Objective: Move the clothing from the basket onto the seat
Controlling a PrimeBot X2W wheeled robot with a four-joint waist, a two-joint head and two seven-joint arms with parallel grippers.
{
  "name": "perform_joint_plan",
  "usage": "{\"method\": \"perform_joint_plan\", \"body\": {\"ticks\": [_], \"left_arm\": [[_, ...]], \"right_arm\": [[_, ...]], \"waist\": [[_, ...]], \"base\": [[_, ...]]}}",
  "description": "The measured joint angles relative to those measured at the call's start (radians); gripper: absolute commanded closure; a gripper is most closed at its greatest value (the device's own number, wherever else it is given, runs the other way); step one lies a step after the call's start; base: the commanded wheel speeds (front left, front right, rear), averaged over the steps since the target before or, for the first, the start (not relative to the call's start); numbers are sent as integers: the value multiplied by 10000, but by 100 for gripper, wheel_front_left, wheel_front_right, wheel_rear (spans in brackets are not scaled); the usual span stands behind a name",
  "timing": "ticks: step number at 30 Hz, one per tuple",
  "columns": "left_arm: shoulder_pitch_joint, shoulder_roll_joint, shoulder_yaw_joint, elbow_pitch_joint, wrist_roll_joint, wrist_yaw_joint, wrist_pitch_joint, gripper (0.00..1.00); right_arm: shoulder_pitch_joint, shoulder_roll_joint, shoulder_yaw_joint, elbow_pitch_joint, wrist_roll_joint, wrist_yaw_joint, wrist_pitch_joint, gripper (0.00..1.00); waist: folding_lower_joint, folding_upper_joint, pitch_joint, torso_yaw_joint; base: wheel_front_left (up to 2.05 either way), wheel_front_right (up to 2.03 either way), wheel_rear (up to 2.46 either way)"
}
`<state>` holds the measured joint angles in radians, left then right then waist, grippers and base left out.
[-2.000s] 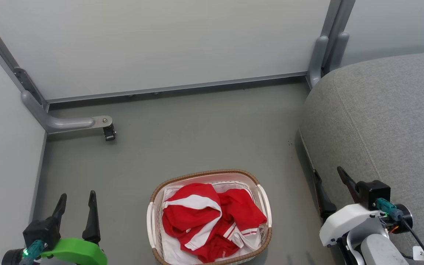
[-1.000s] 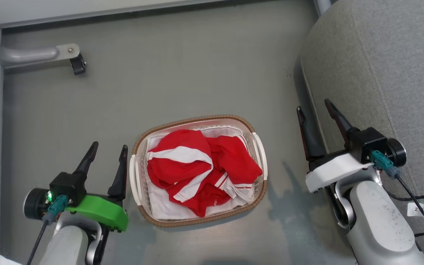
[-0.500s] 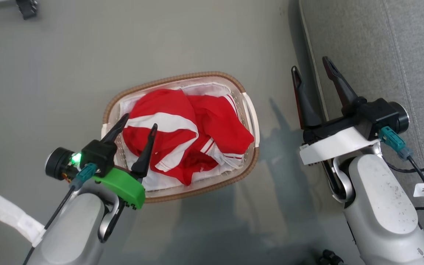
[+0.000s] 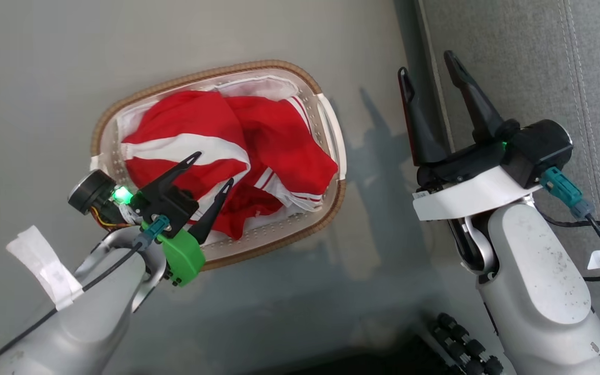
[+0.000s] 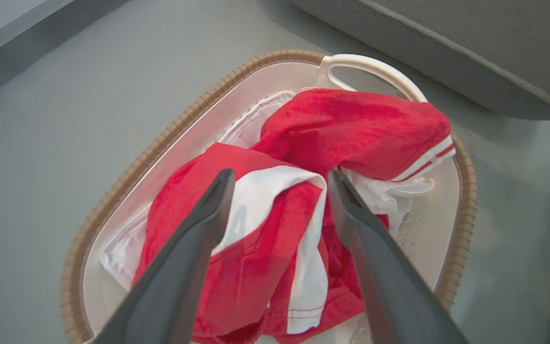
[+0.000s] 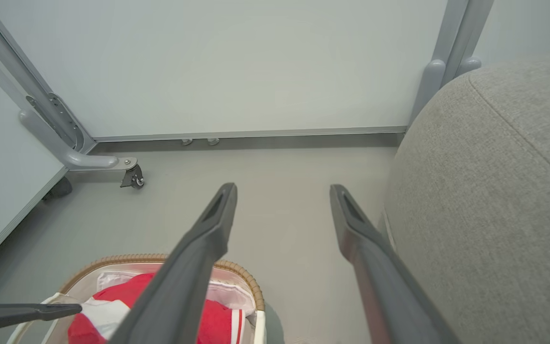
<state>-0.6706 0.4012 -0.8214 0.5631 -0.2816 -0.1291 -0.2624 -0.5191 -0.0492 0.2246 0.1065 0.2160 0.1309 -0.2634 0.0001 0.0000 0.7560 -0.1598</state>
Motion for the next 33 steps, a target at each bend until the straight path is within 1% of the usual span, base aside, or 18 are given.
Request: {"method": "perform_joint_plan", "body": {"ticks": [5,11,16,21,25,29,33], "left_arm": [[-570,270,-247,481,583,0,0,0],[-1218,399,-430,1198,1574,0,2,0],[-1772,445,-736,1837,2128,0,0,0],[-2215,433,-784,2426,2341,38,0,0],[-2629,407,-765,3085,2403,157,0,0],[-3025,314,-836,3597,2470,153,-17,0],[-3152,140,-988,4638,2324,59,-19,0]], "right_arm": [[-13,-2,40,-372,148,0,0,0],[-49,-2,142,-771,418,0,2,0],[-58,0,295,-905,631,0,2,0],[-42,0,424,-918,757,0,2,0],[2,-4,470,-993,957,0,2,0],[23,-4,550,-1012,1112,0,2,0],[105,-2,688,-1007,1221,0,2,0]], "waist": [[0,0,428,-255],[-1,0,982,-508],[-1,0,1302,-766],[-1,0,1518,-1049],[-1,0,1671,-1224],[-1,0,1816,-1347],[-1,0,1929,-1471]], "base": [[0,0,0],[0,0,0],[0,0,0],[0,0,0],[0,0,0],[0,0,0],[0,0,0]]}}
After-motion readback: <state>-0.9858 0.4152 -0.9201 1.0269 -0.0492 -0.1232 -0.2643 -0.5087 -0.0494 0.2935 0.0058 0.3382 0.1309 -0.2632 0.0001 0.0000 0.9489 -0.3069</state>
